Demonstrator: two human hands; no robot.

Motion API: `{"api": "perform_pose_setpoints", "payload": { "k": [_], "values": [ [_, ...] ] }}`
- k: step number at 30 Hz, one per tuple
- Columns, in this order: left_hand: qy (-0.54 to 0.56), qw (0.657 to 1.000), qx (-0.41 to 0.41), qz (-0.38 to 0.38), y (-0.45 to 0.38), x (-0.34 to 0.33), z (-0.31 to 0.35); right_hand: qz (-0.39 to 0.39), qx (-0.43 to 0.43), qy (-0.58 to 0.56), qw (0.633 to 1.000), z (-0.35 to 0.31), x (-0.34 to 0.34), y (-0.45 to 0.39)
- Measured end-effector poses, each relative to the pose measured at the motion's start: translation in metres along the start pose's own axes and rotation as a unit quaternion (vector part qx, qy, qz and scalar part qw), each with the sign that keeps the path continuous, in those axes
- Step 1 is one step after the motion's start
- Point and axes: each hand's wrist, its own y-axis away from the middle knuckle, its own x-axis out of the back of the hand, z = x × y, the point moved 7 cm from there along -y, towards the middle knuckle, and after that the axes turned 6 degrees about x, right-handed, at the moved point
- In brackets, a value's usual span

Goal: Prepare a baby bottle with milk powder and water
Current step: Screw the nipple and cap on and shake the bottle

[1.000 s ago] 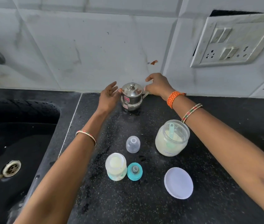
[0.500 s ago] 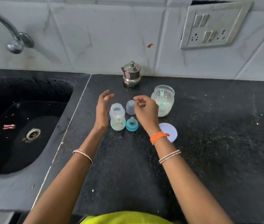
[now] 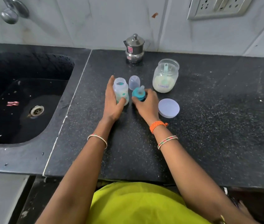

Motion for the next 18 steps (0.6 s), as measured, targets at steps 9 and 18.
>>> {"api": "perform_pose_setpoints", "payload": {
  "k": [9,18],
  "values": [
    [0.035,0.999,0.02,0.031,-0.011,0.003,-0.008,-0.047,0.137,-0.05,0.988,-0.086,-0.002,-0.02],
    [0.041,0.999,0.022,0.019,-0.012,0.002,-0.009,-0.198,0.162,0.133,0.958,-0.11,-0.018,-0.039]
  ]
}}
